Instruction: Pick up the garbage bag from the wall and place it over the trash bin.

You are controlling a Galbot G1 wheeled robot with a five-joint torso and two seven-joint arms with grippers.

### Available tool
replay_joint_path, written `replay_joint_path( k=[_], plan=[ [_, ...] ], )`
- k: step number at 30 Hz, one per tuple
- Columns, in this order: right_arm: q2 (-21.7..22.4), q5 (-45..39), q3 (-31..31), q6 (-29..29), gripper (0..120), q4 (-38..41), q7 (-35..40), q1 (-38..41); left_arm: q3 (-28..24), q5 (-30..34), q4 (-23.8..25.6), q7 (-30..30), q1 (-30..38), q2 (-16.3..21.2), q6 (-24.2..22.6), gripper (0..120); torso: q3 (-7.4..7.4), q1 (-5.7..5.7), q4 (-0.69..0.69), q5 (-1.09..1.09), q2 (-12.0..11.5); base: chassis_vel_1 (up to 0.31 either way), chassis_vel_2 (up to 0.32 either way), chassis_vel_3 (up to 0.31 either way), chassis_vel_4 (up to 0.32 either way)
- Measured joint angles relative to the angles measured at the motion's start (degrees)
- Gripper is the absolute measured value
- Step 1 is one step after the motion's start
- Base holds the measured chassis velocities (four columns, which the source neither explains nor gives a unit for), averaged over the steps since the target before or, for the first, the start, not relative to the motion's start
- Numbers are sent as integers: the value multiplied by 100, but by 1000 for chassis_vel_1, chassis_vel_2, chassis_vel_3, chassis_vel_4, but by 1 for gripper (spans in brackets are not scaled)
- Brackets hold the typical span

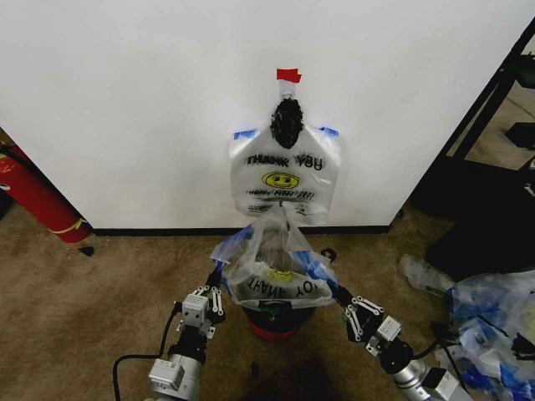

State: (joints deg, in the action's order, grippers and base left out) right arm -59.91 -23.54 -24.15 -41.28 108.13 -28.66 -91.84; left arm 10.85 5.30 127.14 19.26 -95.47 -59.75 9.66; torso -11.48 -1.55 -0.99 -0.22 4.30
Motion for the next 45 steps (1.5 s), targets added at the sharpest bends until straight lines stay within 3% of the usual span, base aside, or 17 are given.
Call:
replay_joint_path(
  k=[8, 21, 34, 45],
  plan=[
    [3, 658, 177, 57, 0, -844, 190, -20, 35, -420, -539, 137, -101, 363, -66, 0, 0, 0, 0, 0, 0, 0, 0, 0, 0],
    [65, 471, 223, -174, 0, -1114, -5, -461, 116, -947, -579, 151, -394, 651, 16, 0, 0, 0, -1, 0, 0, 0, 0, 0, 0],
    [-357, 573, 402, -584, 0, -1954, 670, 14, 42, -997, -1309, 135, -63, 412, 101, 0, 0, 0, 0, -1, 0, 0, 0, 0, 0],
    [-470, 596, 526, -585, 0, -2198, 598, 129, 40, -1009, -1362, 94, -109, 411, 183, 0, 0, 0, 0, 0, 0, 0, 0, 0, 0]
  ],
)
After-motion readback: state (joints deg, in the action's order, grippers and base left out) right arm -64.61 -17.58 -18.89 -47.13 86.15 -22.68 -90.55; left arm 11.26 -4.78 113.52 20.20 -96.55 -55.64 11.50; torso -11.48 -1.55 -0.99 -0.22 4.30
